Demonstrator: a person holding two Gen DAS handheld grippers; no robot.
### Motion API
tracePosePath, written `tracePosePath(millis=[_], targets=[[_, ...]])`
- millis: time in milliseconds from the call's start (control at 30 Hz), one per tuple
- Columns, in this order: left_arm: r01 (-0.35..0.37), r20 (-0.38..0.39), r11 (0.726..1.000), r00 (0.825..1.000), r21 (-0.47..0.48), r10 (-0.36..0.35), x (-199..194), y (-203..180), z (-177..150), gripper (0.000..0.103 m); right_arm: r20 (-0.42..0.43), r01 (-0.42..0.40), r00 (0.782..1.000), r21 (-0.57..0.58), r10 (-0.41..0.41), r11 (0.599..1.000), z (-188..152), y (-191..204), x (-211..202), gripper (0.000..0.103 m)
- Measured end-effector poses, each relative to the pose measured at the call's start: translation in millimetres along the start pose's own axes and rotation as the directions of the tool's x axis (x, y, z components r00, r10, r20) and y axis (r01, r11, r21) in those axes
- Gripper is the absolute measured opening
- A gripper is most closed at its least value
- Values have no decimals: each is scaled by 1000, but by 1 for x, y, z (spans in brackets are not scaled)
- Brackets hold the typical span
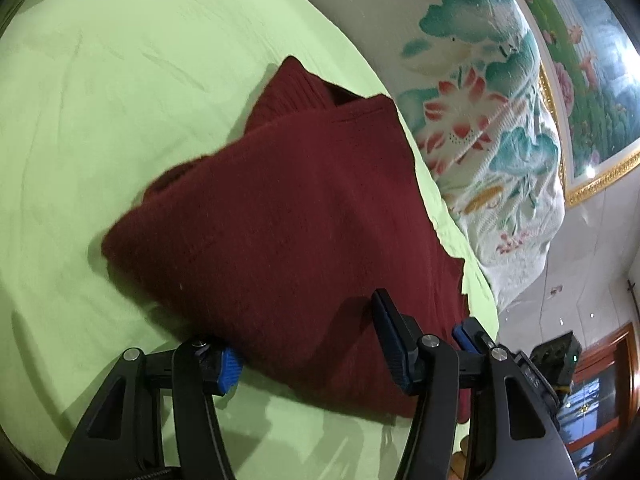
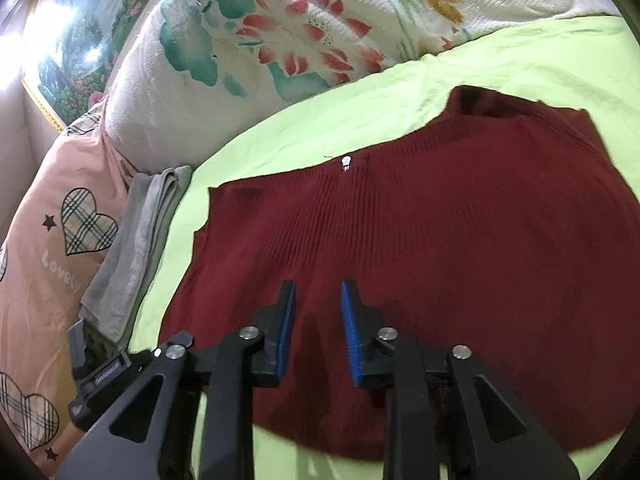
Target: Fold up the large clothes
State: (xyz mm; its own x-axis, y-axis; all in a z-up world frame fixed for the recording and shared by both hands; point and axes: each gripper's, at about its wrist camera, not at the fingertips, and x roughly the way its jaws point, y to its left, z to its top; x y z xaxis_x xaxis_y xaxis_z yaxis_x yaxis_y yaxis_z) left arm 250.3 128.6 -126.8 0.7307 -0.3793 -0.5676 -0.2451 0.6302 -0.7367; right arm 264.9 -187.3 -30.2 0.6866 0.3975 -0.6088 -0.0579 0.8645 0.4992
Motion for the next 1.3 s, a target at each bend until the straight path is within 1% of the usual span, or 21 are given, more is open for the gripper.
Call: tracePosePath(millis=[167,200,267,300,333,400,500,567,667,733,800,867,933,1000,1067,1100,1167,1200,1233,1267,1300], targets=[[4,13,1000,1000,-13,-3,4,2,8,53,-97,58,994,4,-57,998,-4,-5,47,17],[5,16,1000,1000,-19,-5,4,3,10,51,-76,59,995,-11,-60,998,-6,-5,48,16],[0,24,1000,1000,-25,0,6,4,14,44,-68,72,995,-27,-73,997,-8,-3,48,15],[-5,28,1000,1000,-22,6,7,4,15,37,-71,77,994,-31,-79,997,-8,-2,48,15],[-9,30,1000,999,-18,10,8,3,17,25,-71,82,994,-41,-84,996,-8,-1,48,15],[3,32,1000,999,-4,-3,10,-1,21,14,-72,87,993,-59,-91,994,-9,0,50,15],[15,62,998,998,61,-18,2,-21,20,11,-72,80,994,-58,-84,995,-9,-2,50,15],[45,73,992,996,117,-54,-4,-43,19,11,-75,64,995,-38,-67,997,-9,-6,50,15],[89,64,970,992,226,-105,-7,-89,14,10,-92,23,996,7,-22,1000,-8,-14,51,15],[122,34,943,990,308,-139,-2,-123,6,10,-115,-30,993,55,36,998,-4,-22,47,15],[136,-5,911,989,390,-146,8,-155,-8,10,-100,-153,980,193,174,969,0,-43,30,16],[127,-40,865,992,485,-123,23,-187,-28,10,-3,-234,969,291,245,928,3,-67,3,18],[132,-80,814,991,566,-105,44,-212,-54,10,117,-277,961,345,252,897,5,-95,-32,20],[120,-120,767,991,630,-57,70,-228,-81,10,203,-340,939,412,278,845,4,-124,-58,31],[79,-139,698,990,712,29,102,-240,-114,10,251,-377,923,450,291,809,4,-147,-76,60],[55,-131,667,989,743,64,111,-243,-126,10,260,-378,922,453,286,808,4,-153,-81,62],[-10,-83,579,988,816,133,126,-248,-152,10,254,-370,926,447,281,815,7,-158,-89,65],[-30,-61,553,987,833,145,128,-249,-158,10,230,-360,931,438,284,824,9,-159,-89,65],[-30,-59,547,988,836,144,127,-248,-161,10,214,-354,934,429,287,831,12,-159,-90,66],[-25,-62,556,989,830,136,125,-247,-160,10,195,-348,936,412,292,842,14,-156,-90,67],[-21,-62,576,990,817,124,122,-246,-155,10,179,-342,939,399,293,851,14,-153,-90,67]])
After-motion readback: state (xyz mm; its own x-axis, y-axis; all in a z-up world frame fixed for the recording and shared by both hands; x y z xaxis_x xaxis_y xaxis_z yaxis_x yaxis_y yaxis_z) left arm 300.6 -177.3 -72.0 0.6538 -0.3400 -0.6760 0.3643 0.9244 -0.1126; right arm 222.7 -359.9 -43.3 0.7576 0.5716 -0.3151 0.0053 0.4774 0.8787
